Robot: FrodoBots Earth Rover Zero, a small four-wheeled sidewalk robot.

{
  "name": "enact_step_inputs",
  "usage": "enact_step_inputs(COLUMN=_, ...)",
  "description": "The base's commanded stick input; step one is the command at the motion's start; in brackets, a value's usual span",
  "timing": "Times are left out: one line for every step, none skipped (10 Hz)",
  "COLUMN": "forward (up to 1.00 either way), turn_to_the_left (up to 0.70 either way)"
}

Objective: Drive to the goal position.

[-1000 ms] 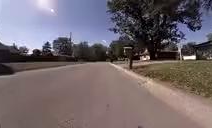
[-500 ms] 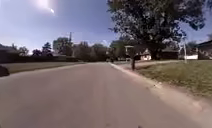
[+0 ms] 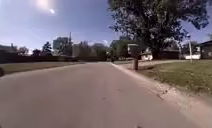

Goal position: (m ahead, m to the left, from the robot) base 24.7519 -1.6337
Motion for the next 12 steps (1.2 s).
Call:
enact_step_inputs(forward=1.00, turn_to_the_left=0.00)
enact_step_inputs(forward=1.00, turn_to_the_left=0.00)
enact_step_inputs(forward=1.00, turn_to_the_left=0.00)
enact_step_inputs(forward=1.00, turn_to_the_left=0.00)
enact_step_inputs(forward=1.00, turn_to_the_left=0.00)
enact_step_inputs(forward=1.00, turn_to_the_left=0.00)
enact_step_inputs(forward=1.00, turn_to_the_left=0.00)
enact_step_inputs(forward=1.00, turn_to_the_left=0.00)
enact_step_inputs(forward=1.00, turn_to_the_left=0.00)
enact_step_inputs(forward=1.00, turn_to_the_left=0.00)
enact_step_inputs(forward=1.00, turn_to_the_left=0.00)
enact_step_inputs(forward=1.00, turn_to_the_left=0.00)
